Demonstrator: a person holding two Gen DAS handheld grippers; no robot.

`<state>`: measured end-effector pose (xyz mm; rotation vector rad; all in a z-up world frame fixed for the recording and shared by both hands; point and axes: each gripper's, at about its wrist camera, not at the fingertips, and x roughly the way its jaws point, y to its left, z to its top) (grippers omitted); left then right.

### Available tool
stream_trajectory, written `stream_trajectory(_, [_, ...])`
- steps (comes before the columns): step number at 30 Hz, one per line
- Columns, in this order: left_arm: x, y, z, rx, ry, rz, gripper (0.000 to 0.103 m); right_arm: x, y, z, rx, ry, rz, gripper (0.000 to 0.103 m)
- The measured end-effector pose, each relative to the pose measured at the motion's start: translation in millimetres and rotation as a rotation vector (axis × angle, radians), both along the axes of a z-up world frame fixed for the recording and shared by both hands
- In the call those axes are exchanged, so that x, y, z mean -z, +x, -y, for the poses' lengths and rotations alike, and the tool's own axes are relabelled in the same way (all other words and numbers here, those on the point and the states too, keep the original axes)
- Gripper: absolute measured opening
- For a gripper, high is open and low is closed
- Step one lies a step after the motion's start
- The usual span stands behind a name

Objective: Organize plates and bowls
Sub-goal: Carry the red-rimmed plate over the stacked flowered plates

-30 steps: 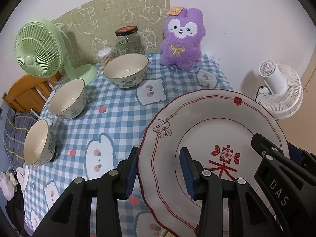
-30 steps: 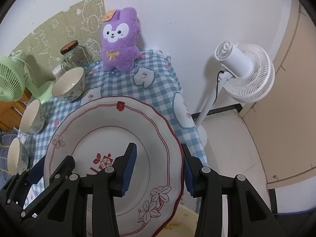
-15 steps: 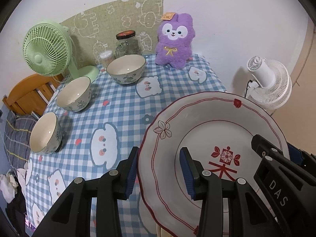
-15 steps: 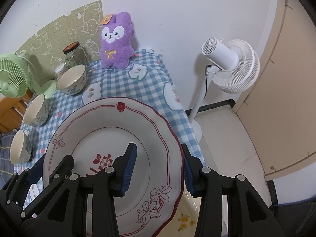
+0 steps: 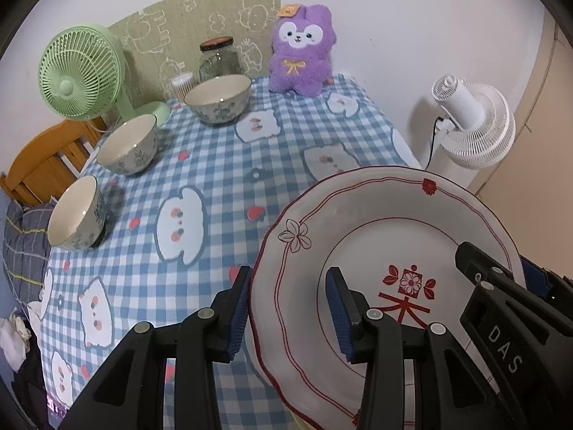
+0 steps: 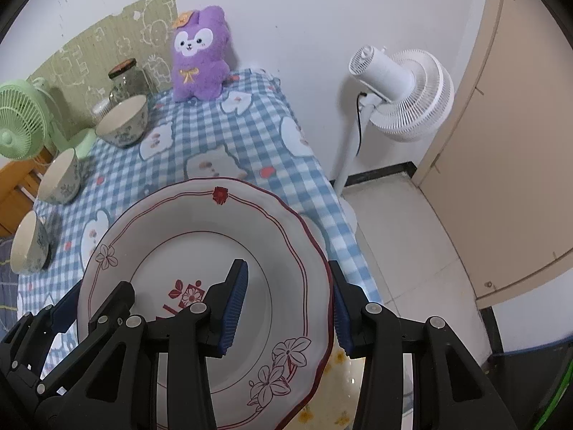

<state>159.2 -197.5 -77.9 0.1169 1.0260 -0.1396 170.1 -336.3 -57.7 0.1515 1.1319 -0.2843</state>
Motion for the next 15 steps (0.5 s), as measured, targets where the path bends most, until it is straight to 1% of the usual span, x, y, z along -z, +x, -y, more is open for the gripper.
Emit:
stream_trajectory(5, [11, -9, 0, 0.018, -0.005, -0.028, 0.041, 13, -9, 2, 0.003, 0.005, -0.029, 0.047])
stream_trajectory(6, [12, -10, -1, 0.017, -0.014, -0.032, 0.041, 17, -11, -1, -0.007, -0.017, -0.044, 0.047])
stream_trajectory(7, [13, -11, -3, 0.009, -0.035, -0.038, 0.041, 21, -14, -1, -0.01, -0.019, -0.057, 0.047])
stream_trajectory(8, [12, -12, -4, 0.006, -0.043, -0.034, 0.041, 25, -20, 2, 0.014, 0.018, -0.059, 0.047])
stream_trajectory(11, [10, -15, 1, 0.032, -0.014, 0.01, 0.041, 33, -27, 7, 0.045, 0.045, -0.073, 0.047])
stream_trajectory(13, [16, -16, 4, 0.044, -0.011, -0.014, 0.041, 37, -30, 10, 0.065, 0.039, -0.081, 0.047])
stream_trajectory(15, [23, -17, 5, 0.052, -0.011, -0.037, 0.041, 41, -31, 11, 0.057, 0.033, -0.093, 0.047])
